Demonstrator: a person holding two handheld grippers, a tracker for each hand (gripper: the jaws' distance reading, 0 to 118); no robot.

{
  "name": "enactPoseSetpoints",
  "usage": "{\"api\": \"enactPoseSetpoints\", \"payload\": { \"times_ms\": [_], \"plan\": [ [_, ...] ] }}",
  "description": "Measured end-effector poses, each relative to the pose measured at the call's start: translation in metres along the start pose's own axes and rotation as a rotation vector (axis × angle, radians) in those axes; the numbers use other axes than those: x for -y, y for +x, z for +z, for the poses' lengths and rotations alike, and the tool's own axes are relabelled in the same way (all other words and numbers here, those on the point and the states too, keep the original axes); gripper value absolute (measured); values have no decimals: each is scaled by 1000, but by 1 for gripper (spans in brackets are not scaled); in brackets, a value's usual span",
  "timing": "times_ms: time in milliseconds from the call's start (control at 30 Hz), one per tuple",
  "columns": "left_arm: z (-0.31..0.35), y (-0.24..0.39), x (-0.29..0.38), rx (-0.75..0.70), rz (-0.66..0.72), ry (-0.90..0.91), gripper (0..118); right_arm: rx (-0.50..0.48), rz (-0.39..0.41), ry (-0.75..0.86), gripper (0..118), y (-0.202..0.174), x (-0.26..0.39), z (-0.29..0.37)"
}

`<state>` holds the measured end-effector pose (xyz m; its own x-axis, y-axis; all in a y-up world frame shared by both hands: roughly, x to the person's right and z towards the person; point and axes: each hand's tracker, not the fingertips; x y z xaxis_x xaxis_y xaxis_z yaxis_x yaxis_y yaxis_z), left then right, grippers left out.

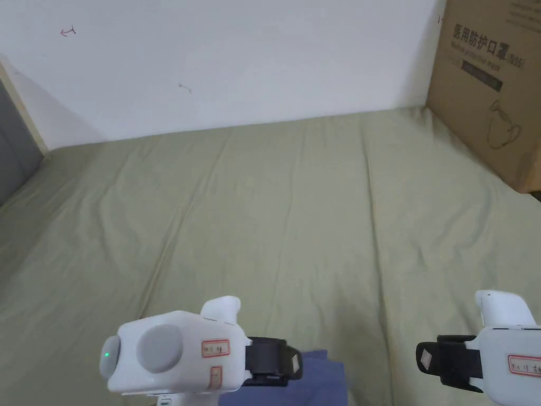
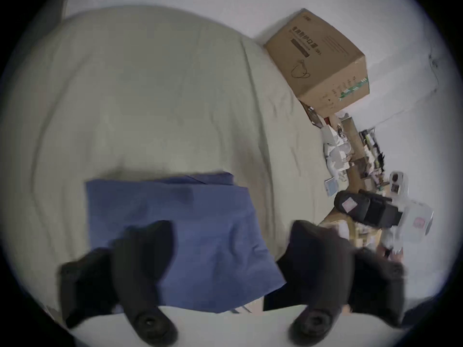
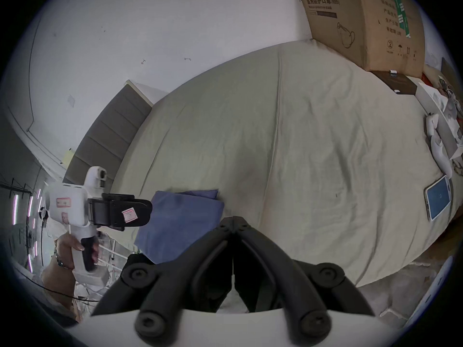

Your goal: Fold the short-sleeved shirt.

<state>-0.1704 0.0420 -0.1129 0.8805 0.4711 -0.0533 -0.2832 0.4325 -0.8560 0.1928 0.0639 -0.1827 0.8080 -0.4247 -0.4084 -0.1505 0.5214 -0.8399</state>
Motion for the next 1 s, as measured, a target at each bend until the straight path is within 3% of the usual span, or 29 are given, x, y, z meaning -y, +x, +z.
{"api": "enactPoseSetpoints", "payload": {
  "times_ms": [33, 67, 300, 400, 467, 567, 667, 833, 1000],
  "plan": [
    [0, 2, 1, 2, -17, -8, 22, -2, 2, 4, 0, 0, 0, -1],
    [-1, 3, 2, 7, -26, -16, 1, -3, 3, 7, 0, 1, -1, -1],
    [-91, 15, 18, 137, -4, -263, 1, -4, -6, 15, 0, 3, -3, -3],
    [-142, 4, 44, 86, 18, -372, 0, 5, -8, 13, 0, 4, -3, 0],
    [-144, 1, 45, 201, 105, -323, 0, 12, -10, 15, 0, 5, -1, 4],
    [-132, 9, 43, 180, 79, -309, 1, 12, -20, 17, 0, 7, 2, 8],
    [-97, 18, 44, 139, 10, -209, 1, 14, -29, 19, 0, 7, 4, 12],
    [8, 15, 39, 71, -106, 138, 1, 18, -25, 64, 0, 2, 4, 30],
    [106, -13, 54, -75, 17, 423, 1, 5, -43, 102, 0, -3, 6, 36]
  ]
}}
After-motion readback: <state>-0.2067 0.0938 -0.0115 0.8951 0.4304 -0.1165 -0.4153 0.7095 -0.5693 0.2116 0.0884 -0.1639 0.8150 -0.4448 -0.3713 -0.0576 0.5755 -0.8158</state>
